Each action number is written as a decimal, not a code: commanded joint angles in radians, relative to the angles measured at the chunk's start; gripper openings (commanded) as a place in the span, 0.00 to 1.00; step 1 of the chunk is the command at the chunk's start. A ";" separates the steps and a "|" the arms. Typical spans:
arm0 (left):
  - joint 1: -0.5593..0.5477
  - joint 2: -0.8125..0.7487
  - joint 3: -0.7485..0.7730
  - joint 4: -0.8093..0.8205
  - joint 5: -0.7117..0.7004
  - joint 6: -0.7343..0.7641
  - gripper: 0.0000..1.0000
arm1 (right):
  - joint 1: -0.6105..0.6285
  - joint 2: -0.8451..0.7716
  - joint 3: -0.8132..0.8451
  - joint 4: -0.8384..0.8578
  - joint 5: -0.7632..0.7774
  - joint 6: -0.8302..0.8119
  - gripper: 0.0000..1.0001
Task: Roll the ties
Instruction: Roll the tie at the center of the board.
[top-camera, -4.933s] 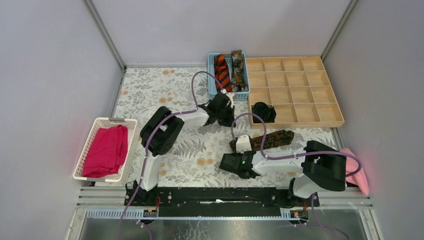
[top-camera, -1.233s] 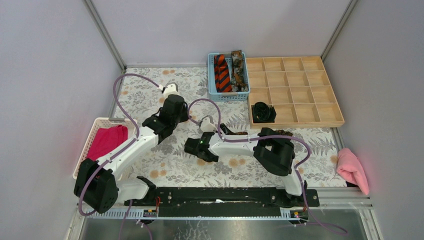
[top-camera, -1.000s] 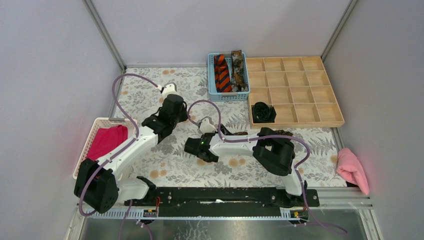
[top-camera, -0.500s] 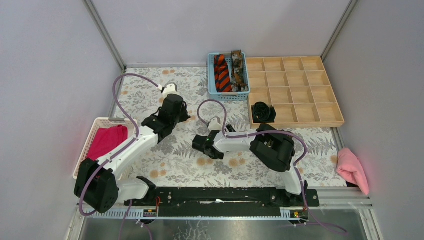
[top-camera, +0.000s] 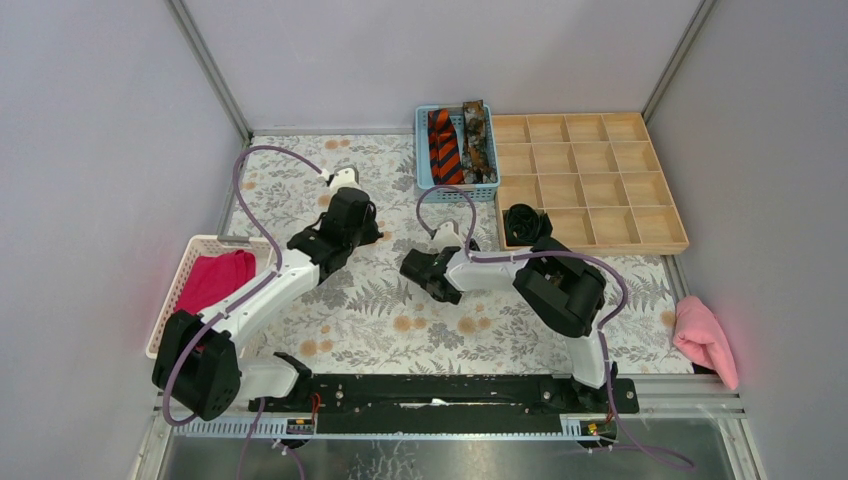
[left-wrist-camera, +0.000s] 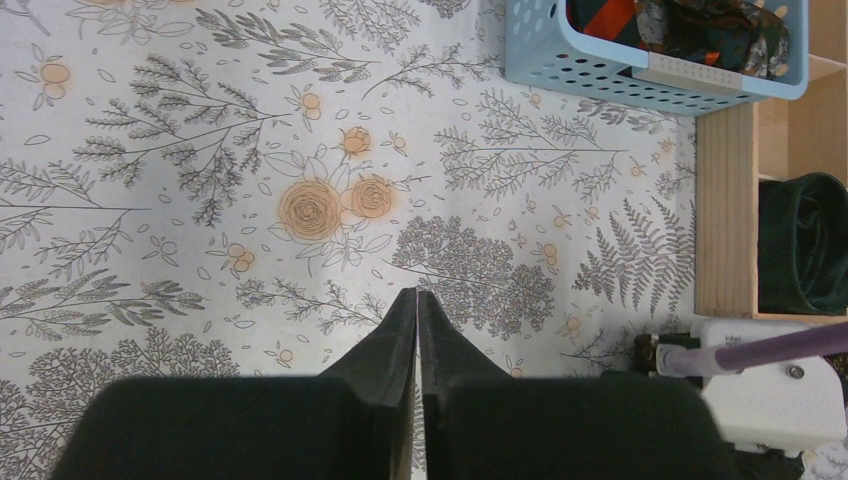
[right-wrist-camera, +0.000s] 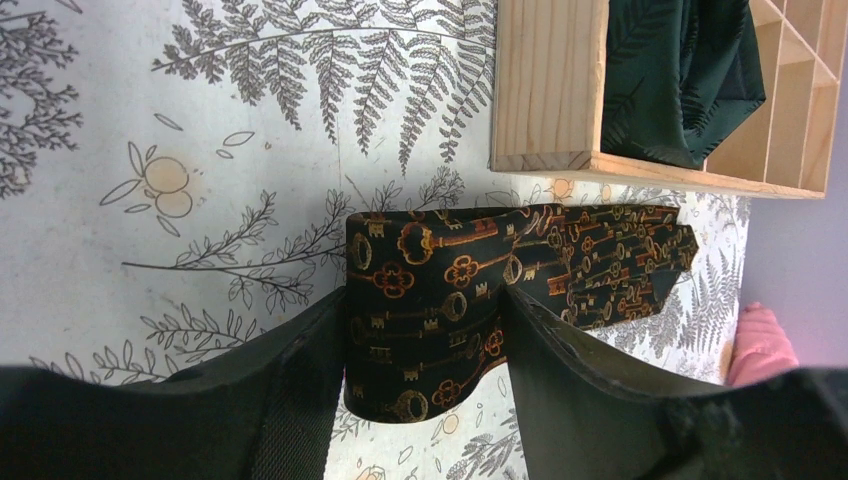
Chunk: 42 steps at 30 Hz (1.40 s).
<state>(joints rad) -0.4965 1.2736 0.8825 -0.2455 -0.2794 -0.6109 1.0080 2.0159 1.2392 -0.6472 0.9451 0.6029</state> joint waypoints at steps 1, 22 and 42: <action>0.005 0.004 0.029 0.028 0.011 0.024 0.07 | -0.057 0.017 -0.059 0.087 -0.193 0.012 0.58; -0.078 -0.011 -0.114 0.198 0.047 -0.023 0.00 | -0.083 -0.322 -0.254 0.378 -0.526 0.080 0.37; -0.136 0.165 -0.165 0.379 0.126 -0.048 0.00 | -0.125 -0.609 -0.614 0.916 -0.876 0.319 0.37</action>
<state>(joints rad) -0.6262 1.4631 0.7284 0.0849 -0.1173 -0.6651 0.8886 1.3853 0.6022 0.1402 0.1722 0.8776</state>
